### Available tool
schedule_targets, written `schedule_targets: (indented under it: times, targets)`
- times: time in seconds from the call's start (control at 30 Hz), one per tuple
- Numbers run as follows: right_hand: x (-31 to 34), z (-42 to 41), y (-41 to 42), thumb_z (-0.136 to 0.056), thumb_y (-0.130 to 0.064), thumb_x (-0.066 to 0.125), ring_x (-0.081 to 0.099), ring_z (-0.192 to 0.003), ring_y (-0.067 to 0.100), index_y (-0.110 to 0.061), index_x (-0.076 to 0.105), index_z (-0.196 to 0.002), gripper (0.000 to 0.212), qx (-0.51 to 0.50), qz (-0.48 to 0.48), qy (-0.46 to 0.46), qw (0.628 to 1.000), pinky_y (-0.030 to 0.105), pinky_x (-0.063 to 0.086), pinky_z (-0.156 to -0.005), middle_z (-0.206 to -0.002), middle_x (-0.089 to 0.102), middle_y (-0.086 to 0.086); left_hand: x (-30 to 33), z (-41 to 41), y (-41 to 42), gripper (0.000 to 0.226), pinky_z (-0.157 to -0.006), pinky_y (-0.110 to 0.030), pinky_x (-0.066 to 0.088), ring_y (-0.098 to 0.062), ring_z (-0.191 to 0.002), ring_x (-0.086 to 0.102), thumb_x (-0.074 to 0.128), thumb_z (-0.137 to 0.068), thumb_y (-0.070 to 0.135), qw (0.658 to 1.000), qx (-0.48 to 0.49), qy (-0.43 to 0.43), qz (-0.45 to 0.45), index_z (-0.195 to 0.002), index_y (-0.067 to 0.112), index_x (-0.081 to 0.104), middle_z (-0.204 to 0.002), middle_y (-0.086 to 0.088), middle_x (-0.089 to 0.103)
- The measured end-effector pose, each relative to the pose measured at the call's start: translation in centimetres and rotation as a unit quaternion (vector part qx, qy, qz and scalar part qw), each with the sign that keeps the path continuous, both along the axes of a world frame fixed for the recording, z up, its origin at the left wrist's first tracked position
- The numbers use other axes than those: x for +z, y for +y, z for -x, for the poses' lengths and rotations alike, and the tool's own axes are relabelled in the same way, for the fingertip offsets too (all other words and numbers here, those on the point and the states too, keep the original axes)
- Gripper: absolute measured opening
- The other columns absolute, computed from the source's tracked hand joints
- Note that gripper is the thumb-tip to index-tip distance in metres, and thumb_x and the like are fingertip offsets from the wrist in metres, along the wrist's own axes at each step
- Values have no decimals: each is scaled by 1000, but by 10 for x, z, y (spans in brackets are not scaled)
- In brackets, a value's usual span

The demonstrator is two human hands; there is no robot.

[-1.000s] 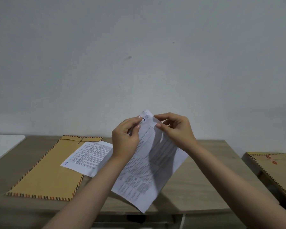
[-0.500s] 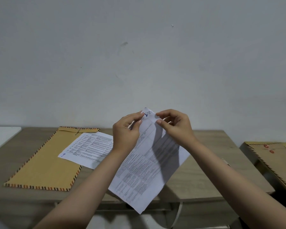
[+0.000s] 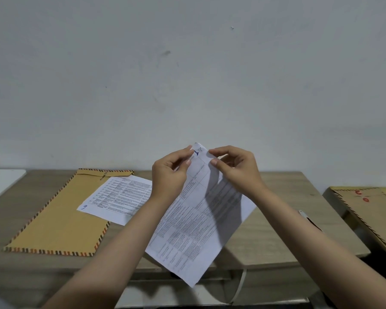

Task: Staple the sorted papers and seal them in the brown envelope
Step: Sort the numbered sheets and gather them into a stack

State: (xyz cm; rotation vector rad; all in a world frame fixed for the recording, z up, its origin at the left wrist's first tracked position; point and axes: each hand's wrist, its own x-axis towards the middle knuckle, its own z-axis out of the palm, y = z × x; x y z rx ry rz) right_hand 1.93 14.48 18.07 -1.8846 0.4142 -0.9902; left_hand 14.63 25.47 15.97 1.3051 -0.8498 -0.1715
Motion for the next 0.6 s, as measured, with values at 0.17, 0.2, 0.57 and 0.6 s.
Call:
schedule_targets:
  times: [0.17,0.2,0.57,0.6]
  targets:
    - [-1,0,0,-79,-5,70,59,-64,9,-23,72,-90,21,-6,-2,4,1000,17,46,-59,-85,71,-11,0,-2,1,29,-83,-17,51,-3,-90,66,64,-82,-8,999,16,-29,-7,-91,19,72,-94,9,70]
    - [-1,0,0,-79,-6,70,58,-63,8,-23,72,-91,21,-8,1,6,1000,16,45,-59,-87,71,-12,1,-1,1,29,-81,-16,51,-2,-88,66,65,-82,-8,999,20,-41,-8,-90,18,72,-93,9,70]
    - [2,-5,3,-79,-9,71,52,-60,0,-28,71,-96,26,-16,42,8,999,11,42,-60,-94,70,-18,13,0,11,27,-75,-20,53,-11,-82,67,67,-82,-3,997,9,-66,-32,-90,22,72,-94,9,71]
    - [2,-7,4,-79,-8,71,52,-60,1,-29,71,-95,26,-17,39,6,999,12,42,-60,-93,70,-18,13,-2,13,27,-73,-23,54,-13,-79,67,67,-83,0,998,5,-48,-43,-90,26,72,-93,9,72]
